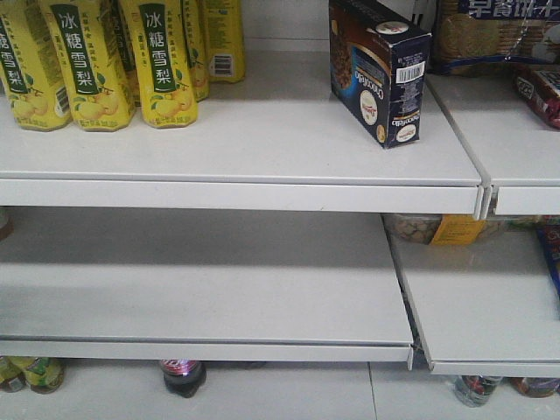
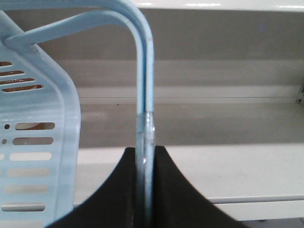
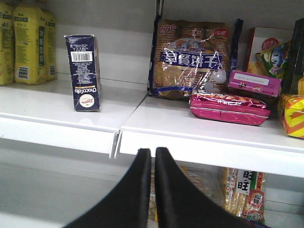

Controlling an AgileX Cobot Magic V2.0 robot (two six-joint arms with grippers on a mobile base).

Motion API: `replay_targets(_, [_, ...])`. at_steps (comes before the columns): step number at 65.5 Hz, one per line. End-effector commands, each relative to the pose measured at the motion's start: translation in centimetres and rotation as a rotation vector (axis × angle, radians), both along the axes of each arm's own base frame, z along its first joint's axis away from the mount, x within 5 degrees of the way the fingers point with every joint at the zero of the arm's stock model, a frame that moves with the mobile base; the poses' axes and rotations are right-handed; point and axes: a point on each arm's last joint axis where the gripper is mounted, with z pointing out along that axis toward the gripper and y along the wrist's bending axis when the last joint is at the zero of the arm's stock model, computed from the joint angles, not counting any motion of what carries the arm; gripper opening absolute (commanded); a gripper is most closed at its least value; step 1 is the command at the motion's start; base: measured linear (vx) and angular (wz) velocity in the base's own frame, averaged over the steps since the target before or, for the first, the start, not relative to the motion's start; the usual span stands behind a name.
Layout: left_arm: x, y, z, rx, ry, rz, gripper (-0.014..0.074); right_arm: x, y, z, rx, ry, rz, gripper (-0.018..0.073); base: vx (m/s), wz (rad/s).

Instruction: Left arm holds basket, right arm returns cookies

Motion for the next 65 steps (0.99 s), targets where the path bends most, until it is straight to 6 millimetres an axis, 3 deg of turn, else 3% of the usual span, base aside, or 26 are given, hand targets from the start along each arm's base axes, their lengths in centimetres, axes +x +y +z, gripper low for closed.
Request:
replay_targets(1, [-0.2,0.1,2.0,0.029,-0.148,0.009,-0.0003,-0.1,-0.1,1.2,-0.003,-0.077,-0.014,-0.0011,0.00,0.00])
replay_targets(37, [-0.2,0.1,2.0,0.029,-0.148,0.009,-0.0003,0.3,-0.1,0.9,-0.018,-0.112,-0.026,-0.0011,0.00,0.00])
replay_targets(52, [-0.2,0.1,2.0,0.029,-0.147,0.009,-0.0003,2.1,-0.2,-2.3,0.021,-0.207,-0.058,-0.0011,0.00,0.00])
replay_targets(65, [-0.2,0.1,2.0,0.029,-0.147,0.009,-0.0003,3.1,-0.6,-5.4,0.053,-0.145,-0.134,-0.0011,0.00,0.00])
